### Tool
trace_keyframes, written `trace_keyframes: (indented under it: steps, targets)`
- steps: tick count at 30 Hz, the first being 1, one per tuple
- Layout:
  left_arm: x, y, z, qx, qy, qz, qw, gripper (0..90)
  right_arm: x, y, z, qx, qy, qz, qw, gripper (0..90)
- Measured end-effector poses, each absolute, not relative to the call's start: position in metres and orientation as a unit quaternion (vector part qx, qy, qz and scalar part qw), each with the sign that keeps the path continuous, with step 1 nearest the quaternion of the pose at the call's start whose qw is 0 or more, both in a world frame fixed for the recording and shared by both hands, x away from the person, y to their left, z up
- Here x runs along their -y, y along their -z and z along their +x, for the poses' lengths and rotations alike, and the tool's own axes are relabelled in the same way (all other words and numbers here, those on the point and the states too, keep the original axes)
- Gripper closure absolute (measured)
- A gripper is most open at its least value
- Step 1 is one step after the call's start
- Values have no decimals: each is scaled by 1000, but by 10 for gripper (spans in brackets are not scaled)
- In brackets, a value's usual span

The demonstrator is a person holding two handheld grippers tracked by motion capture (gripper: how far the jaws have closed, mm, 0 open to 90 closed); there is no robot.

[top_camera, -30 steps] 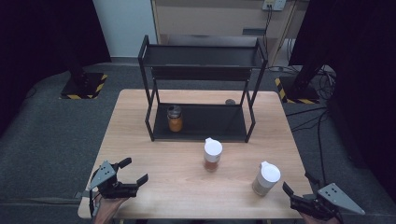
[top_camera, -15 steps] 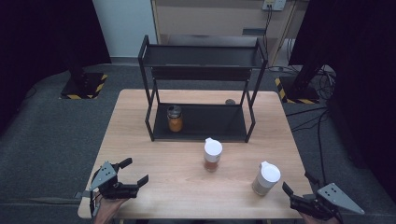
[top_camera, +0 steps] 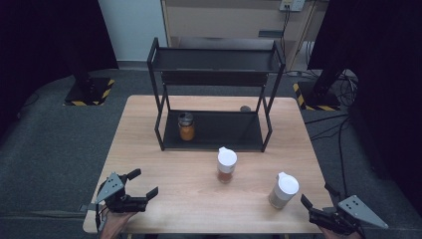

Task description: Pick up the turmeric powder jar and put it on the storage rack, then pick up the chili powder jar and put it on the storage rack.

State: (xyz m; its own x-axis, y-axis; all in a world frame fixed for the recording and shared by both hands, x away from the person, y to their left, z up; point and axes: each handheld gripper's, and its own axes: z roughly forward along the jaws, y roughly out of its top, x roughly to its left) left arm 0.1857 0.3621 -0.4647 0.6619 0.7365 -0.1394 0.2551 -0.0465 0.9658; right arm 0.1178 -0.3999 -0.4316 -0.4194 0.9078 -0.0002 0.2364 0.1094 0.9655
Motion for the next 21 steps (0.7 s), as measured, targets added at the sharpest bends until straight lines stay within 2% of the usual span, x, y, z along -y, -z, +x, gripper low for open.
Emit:
trace_keyframes:
  steps: [21]
  targets:
    - [-362,464,185,-354,-203,696,591,21,401,429,121,-666,-519,434,314,75]
